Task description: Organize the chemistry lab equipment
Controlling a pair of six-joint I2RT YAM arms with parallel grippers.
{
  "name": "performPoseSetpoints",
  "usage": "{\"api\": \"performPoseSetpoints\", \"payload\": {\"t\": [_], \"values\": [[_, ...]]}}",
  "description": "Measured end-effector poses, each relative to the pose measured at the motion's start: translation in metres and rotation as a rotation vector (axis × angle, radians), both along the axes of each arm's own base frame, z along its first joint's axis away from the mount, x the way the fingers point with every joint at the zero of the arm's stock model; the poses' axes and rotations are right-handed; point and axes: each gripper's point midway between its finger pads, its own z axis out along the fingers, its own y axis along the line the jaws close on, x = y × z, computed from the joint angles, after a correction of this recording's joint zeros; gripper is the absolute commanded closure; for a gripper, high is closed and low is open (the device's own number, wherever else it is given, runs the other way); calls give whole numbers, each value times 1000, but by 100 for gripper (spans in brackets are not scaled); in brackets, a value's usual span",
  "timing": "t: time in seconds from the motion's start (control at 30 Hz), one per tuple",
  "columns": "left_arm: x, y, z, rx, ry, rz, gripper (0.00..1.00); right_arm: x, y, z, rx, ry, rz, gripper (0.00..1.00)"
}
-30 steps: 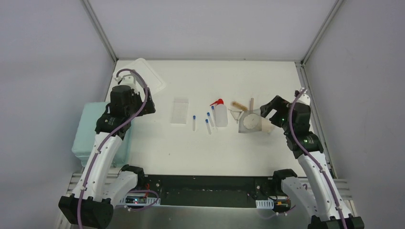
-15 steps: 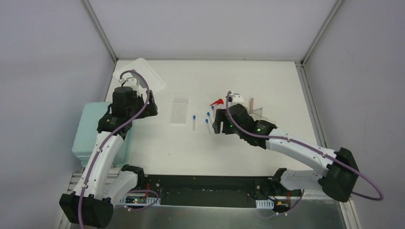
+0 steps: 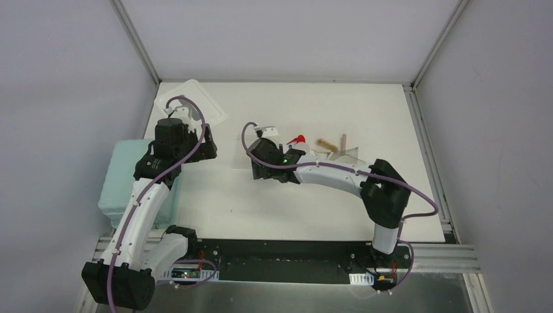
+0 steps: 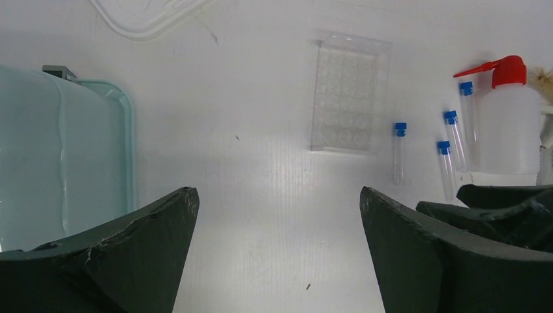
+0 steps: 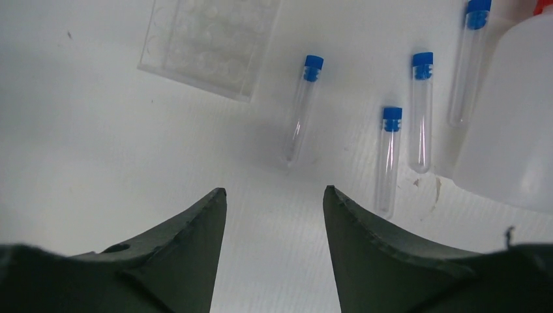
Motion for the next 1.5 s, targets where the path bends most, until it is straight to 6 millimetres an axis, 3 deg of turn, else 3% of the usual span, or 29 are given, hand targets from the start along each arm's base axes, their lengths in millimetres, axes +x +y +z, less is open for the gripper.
{"api": "performPoseSetpoints", "payload": {"t": [0.2, 0.7, 1.0, 1.5], "values": [[-1, -1, -2, -3, 5, -5, 1, 13, 13, -29, -91, 44, -49, 51], [-1, -1, -2, -3, 6, -6, 1, 17, -2, -74, -208, 111, -136, 57], [-1, -1, -2, -4, 6, -7, 1, 21, 3, -76, -210, 108, -141, 64], [-1, -1, -4, -3, 9, -8, 1, 28, 4, -77, -196, 102, -150, 100]]}}
